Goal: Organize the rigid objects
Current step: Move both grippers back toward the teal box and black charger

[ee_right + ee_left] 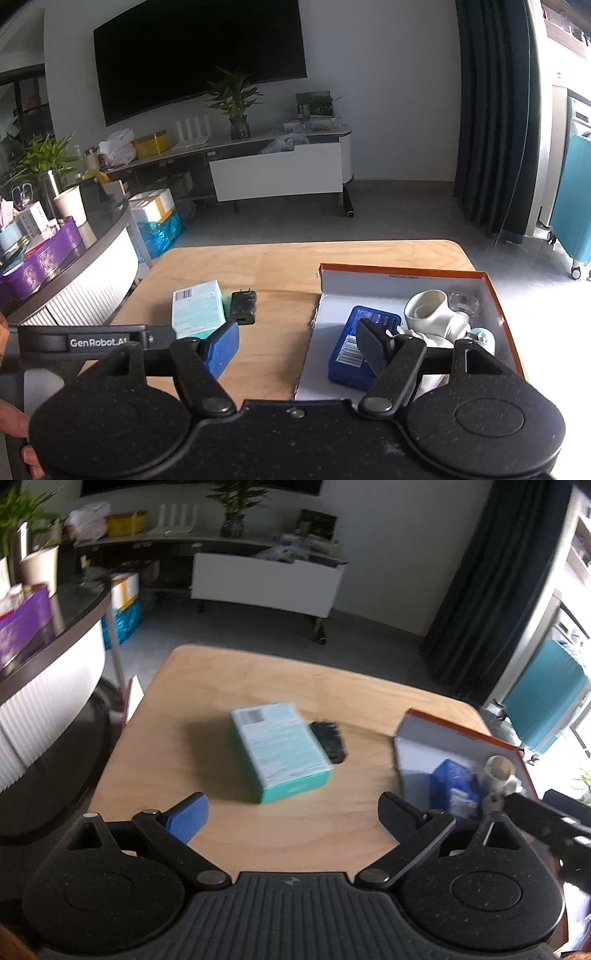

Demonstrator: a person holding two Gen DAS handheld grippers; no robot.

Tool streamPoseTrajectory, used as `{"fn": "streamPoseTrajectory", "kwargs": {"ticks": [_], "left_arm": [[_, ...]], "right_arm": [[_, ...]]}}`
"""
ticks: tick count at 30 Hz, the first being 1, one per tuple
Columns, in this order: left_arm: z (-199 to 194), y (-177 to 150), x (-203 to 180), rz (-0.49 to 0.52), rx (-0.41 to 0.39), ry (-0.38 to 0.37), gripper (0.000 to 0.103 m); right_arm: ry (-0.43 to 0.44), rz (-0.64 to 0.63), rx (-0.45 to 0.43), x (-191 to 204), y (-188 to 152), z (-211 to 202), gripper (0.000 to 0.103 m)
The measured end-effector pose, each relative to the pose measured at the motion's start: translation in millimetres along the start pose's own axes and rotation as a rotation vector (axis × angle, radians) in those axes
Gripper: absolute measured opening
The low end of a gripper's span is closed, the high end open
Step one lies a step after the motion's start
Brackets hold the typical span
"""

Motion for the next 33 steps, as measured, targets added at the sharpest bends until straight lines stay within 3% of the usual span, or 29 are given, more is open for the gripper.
{"fn": "streamPoseTrajectory", "kwargs": {"ticks": [6, 33], "left_arm": [[2, 3, 12, -0.036, 0.008, 0.013, 0.101], [20, 4, -1, -0.035, 0.028, 0.016, 0.103]], "right_arm": [[0.016, -0.006, 0.013, 5, -3, 4, 0.083], [0.030, -0.010, 0.034, 7, -7, 13, 0.083]]}}
Point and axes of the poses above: each gripper's, at about its wrist camera, not at the fingertips, and z roughly the way its jaws point, x to its left, y to its top, the point moved 4 cm from there along z, roughly the way its jaws point, and after that the axes turned 8 degrees about x, right-handed, at the moved point
